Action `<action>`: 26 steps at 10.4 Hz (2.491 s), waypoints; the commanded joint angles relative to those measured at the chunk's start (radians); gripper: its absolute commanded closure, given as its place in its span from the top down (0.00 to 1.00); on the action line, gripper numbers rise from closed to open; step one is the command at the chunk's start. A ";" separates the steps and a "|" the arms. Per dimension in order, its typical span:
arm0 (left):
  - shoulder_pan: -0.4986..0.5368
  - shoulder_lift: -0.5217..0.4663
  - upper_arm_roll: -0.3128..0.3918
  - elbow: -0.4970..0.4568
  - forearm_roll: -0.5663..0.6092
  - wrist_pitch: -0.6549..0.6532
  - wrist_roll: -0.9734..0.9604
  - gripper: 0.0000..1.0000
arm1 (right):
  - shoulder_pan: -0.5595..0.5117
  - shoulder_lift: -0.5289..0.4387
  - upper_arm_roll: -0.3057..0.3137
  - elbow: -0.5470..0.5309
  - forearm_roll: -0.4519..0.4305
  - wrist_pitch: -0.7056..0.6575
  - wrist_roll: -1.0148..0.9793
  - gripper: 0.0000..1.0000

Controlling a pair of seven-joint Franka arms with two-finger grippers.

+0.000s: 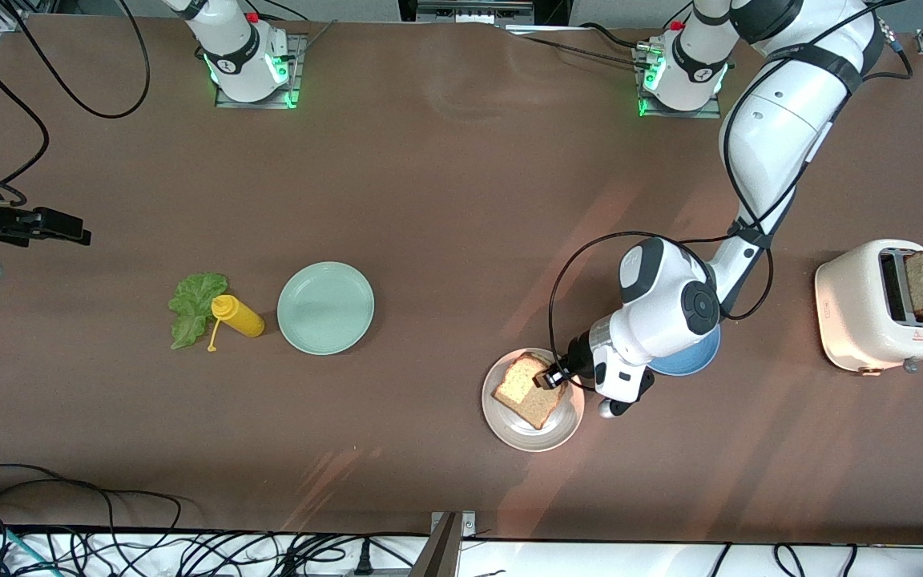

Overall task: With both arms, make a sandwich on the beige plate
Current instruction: 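Lower the bread onto the beige plate and open the left gripper, then withdraw the left gripper while the right gripper reaches the lettuce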

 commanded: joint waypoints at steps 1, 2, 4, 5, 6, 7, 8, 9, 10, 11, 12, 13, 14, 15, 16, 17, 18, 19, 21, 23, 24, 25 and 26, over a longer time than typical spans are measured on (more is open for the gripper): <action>0.010 -0.018 0.015 0.000 -0.014 -0.042 0.011 1.00 | -0.010 0.013 0.009 0.017 0.020 -0.015 0.010 1.00; 0.018 -0.022 0.025 0.003 -0.014 -0.086 0.014 1.00 | -0.005 0.010 0.012 0.017 0.020 -0.010 0.009 1.00; 0.029 -0.035 0.037 0.006 0.015 -0.172 0.017 1.00 | -0.007 0.025 0.012 0.017 0.021 -0.001 -0.008 1.00; 0.048 -0.036 0.035 0.009 0.034 -0.216 0.017 1.00 | -0.011 0.035 0.010 0.017 0.027 -0.001 -0.028 1.00; 0.062 -0.039 0.035 0.012 0.044 -0.270 0.018 1.00 | -0.014 0.036 0.007 0.017 0.050 0.008 -0.063 1.00; 0.082 -0.050 0.035 0.012 0.069 -0.314 0.020 1.00 | -0.014 0.044 0.007 0.016 0.053 0.024 -0.079 1.00; 0.104 -0.068 0.034 0.012 0.083 -0.357 0.035 1.00 | -0.011 0.056 0.007 0.017 0.053 0.024 -0.080 1.00; 0.130 -0.096 0.035 0.012 0.084 -0.402 0.049 1.00 | -0.011 0.058 0.007 0.017 0.046 0.025 -0.079 1.00; 0.160 -0.131 0.041 0.012 0.086 -0.437 0.066 1.00 | -0.016 0.091 0.007 0.017 0.052 0.025 -0.083 1.00; 0.199 -0.175 0.040 0.011 0.139 -0.486 0.093 1.00 | -0.013 0.111 0.003 0.016 0.064 0.031 -0.112 1.00; 0.235 -0.217 0.038 0.011 0.187 -0.534 0.133 1.00 | -0.005 0.111 0.002 0.019 0.073 0.031 -0.119 1.00; 0.271 -0.257 0.038 0.011 0.192 -0.565 0.182 1.00 | -0.010 0.113 0.001 0.023 0.076 0.036 -0.116 1.00; 0.304 -0.291 0.038 0.011 0.193 -0.603 0.233 1.00 | -0.005 0.111 -0.004 0.019 0.072 0.039 -0.116 1.00; 0.340 -0.324 0.038 0.011 0.193 -0.641 0.294 1.00 | -0.017 0.117 -0.005 0.023 0.076 0.042 -0.125 1.00; 0.367 -0.358 0.042 0.011 0.193 -0.675 0.340 1.00 | -0.020 0.131 -0.007 0.028 0.073 0.044 -0.132 1.00; 0.393 -0.386 0.043 0.011 0.195 -0.706 0.379 1.00 | -0.022 0.160 -0.007 0.028 0.076 0.056 -0.130 1.00; 0.423 -0.412 0.043 0.011 0.195 -0.730 0.437 1.00 | -0.014 0.191 -0.007 0.028 0.076 0.100 -0.129 1.00; 0.455 -0.438 0.043 0.012 0.215 -0.759 0.504 1.00 | -0.014 0.228 -0.005 0.028 0.075 0.143 -0.136 1.00; 0.492 -0.473 0.042 0.011 0.247 -0.795 0.601 1.00 | -0.022 0.274 -0.001 0.013 0.070 0.240 -0.159 1.00; 0.501 -0.522 0.042 0.011 0.247 -0.818 0.643 1.00 | -0.022 0.294 0.004 -0.074 0.072 0.406 -0.204 1.00; 0.501 -0.542 0.042 0.011 0.247 -0.850 0.652 1.00 | -0.022 0.294 0.006 -0.146 0.076 0.509 -0.214 1.00; 0.506 -0.564 0.042 0.006 0.247 -0.856 0.657 1.00 | -0.022 0.289 0.012 -0.215 0.082 0.587 -0.214 1.00; 0.527 -0.573 0.040 0.004 0.247 -0.856 0.658 1.00 | -0.023 0.283 0.031 -0.266 0.093 0.654 -0.214 1.00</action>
